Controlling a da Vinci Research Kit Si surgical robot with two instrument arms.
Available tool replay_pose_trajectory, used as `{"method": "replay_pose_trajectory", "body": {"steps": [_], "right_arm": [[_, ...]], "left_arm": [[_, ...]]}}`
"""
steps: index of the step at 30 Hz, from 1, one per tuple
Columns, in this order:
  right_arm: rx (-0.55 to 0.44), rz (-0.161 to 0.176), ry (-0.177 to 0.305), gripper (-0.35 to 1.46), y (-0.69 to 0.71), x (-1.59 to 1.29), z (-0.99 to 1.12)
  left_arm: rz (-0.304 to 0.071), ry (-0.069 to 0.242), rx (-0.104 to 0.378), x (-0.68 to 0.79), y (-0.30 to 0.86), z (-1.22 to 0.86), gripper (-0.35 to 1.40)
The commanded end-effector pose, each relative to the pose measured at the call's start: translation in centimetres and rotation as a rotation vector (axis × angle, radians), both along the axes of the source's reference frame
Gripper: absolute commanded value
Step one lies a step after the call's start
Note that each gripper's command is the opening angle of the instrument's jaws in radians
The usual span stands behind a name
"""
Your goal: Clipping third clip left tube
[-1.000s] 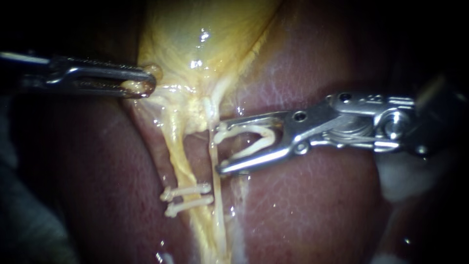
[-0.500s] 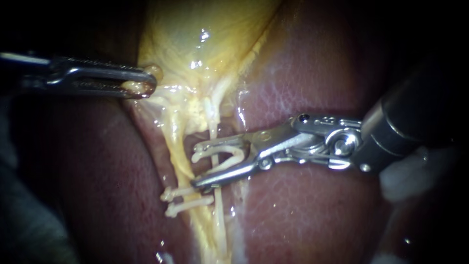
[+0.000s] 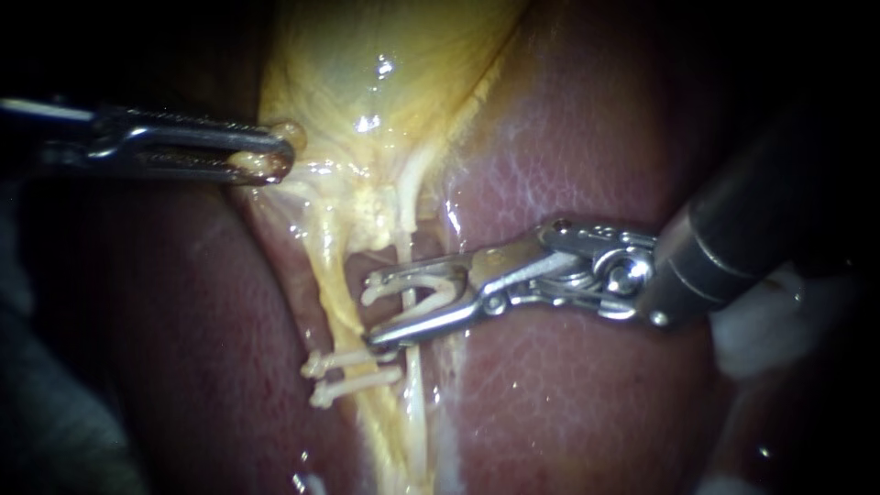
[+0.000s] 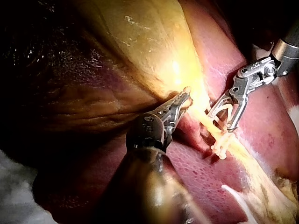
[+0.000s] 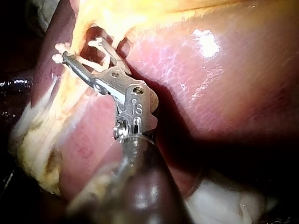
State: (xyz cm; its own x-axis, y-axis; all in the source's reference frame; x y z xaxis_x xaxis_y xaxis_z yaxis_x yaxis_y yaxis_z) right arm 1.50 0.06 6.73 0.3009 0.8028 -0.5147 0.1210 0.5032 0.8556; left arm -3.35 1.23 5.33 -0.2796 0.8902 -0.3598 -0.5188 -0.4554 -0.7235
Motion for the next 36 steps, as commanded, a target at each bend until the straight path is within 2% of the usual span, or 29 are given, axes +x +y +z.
{"method": "replay_pose_trajectory", "body": {"steps": [1,9,16,25,30,36], "right_arm": [[-0.002,0.001,-0.002,0.49,0.0,0.03,0.0],[0.018,0.021,0.015,0.49,-0.04,0.24,0.0],[0.045,0.025,0.057,0.49,-0.1,0.38,-0.06],[0.061,0.045,0.089,0.49,-0.09,0.44,-0.11],[0.081,0.06,0.118,0.49,-0.06,0.45,-0.26],[0.106,0.038,0.155,0.45,0.04,0.47,-0.57]], "left_arm": [[0.0,0.0,0.0,0.0,0.0,0.0,-0.35],[0.0,0.0,0.0,-0.01,0.0,0.0,-0.35],[-0.001,0.001,0.0,-0.02,0.0,0.01,-0.35],[-0.001,0.001,0.0,-0.02,0.0,0.01,-0.35],[-0.001,0.001,0.0,-0.02,0.0,0.01,-0.35],[-0.001,0.001,0.0,-0.02,0.0,0.01,-0.35]]}}
